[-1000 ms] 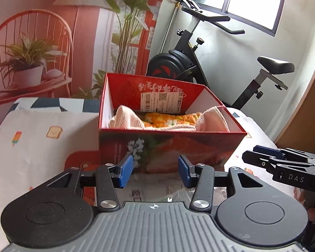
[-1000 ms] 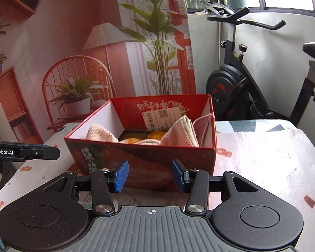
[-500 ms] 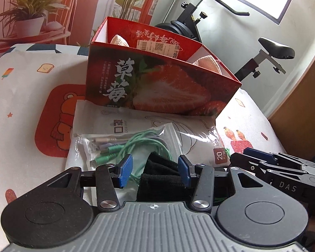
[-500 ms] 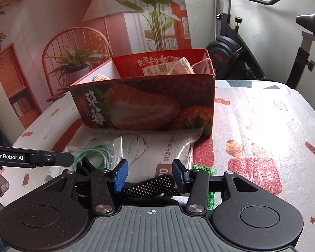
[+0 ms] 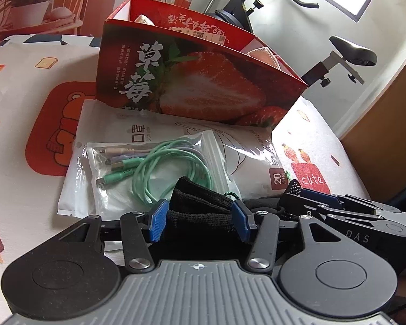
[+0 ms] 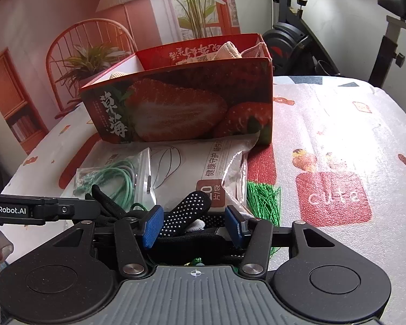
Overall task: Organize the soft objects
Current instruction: 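Lower both tools onto the black dotted glove and close on it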
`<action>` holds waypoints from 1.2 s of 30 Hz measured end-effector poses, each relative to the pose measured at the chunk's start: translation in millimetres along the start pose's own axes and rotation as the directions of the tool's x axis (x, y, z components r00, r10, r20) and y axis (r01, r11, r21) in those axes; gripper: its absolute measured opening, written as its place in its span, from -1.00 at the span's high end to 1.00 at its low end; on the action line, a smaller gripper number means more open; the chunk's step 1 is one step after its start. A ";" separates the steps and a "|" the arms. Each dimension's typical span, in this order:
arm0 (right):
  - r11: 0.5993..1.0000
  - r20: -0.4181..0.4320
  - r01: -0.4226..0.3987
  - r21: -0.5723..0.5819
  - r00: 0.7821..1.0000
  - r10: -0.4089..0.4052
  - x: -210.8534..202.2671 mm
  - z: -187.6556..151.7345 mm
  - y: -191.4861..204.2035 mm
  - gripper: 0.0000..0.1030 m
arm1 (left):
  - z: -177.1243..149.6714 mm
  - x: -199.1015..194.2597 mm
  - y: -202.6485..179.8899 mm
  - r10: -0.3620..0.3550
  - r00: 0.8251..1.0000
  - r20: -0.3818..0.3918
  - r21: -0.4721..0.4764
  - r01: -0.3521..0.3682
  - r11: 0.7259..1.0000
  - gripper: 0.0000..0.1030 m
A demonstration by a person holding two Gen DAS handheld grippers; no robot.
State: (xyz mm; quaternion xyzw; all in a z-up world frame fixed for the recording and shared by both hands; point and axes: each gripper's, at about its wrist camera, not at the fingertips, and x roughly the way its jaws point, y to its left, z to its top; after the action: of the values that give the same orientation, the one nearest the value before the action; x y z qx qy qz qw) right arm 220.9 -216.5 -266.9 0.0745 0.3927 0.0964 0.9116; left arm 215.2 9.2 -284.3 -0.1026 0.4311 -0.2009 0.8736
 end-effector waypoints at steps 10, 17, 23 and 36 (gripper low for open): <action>1.000 -0.004 -0.010 -0.001 1.000 0.010 1.8 1.4 0.7 0.04 | -1.1 -2.4 9.9 0.073 0.997 0.019 -0.033 -0.073 0.997 0.88; 0.999 0.003 -0.026 -0.025 1.000 0.026 0.1 2.2 5.6 -0.02 | 4.6 -13.6 21.6 0.193 0.978 0.072 -0.088 -0.187 0.978 0.89; 0.997 -0.011 -0.058 -0.052 0.998 0.058 -0.5 1.4 12.4 -0.03 | 4.8 -13.0 33.2 0.218 0.975 0.047 -0.130 -0.211 0.969 0.89; 0.981 -0.045 -0.104 -0.164 0.994 0.098 -0.6 -5.1 38.5 -0.31 | 0.6 -10.8 34.5 0.224 0.974 0.029 -0.128 -0.218 0.967 0.88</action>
State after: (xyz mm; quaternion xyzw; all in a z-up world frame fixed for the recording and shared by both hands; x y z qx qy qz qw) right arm 212.2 -179.0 -261.8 0.0162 0.3956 0.1764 0.9012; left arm 218.8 44.9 -288.4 -0.1124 0.4328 -0.0729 0.8915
